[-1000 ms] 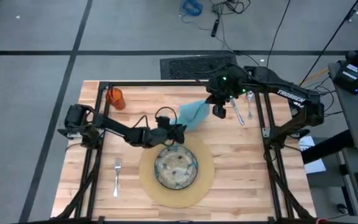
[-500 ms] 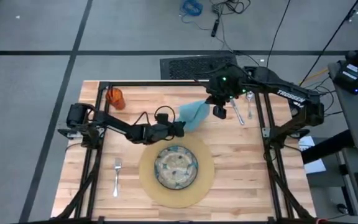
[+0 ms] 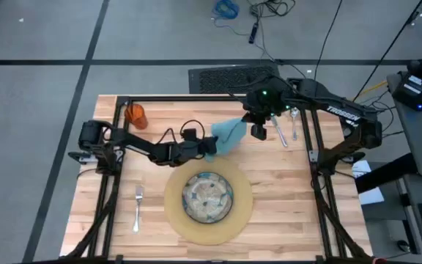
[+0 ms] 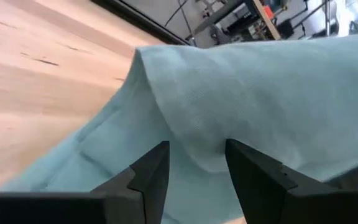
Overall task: Set table place
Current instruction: Fold the blue napkin
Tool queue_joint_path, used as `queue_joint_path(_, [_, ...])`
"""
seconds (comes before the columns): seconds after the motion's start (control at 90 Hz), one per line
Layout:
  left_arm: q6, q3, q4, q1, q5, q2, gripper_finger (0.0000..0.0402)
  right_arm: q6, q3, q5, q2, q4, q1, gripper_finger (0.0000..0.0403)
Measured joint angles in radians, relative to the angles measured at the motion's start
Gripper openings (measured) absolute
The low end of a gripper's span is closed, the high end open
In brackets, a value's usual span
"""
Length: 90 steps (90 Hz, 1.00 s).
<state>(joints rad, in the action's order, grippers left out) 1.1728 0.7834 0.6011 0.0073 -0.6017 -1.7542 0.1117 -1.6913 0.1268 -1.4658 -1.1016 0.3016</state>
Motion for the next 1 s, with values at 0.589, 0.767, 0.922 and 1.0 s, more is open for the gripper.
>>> queue_joint_path(0.589, [-0.054, 0.052, 0.35, 0.006, 0.008, -0.207, 0.0145, -0.004, 0.0, 0.002, 0.0, 0.03, 0.0, 0.0])
queue_joint_path(0.767, [-0.106, 0.051, 0.485, -0.001, 0.005, -0.24, 0.0145, 0.001, 0.0, 0.004, 0.0, 0.028, 0.006, 0.0])
queue_joint_path(0.922, [-0.192, 0.051, 0.593, -0.001, 0.003, -0.238, 0.0145, 0.004, 0.0, 0.004, 0.0, 0.031, 0.026, 0.0])
queue_joint_path(1.0, [-0.219, 0.051, 0.629, -0.001, 0.012, -0.237, 0.0145, 0.005, 0.0, 0.004, 0.0, 0.035, 0.033, 0.0])
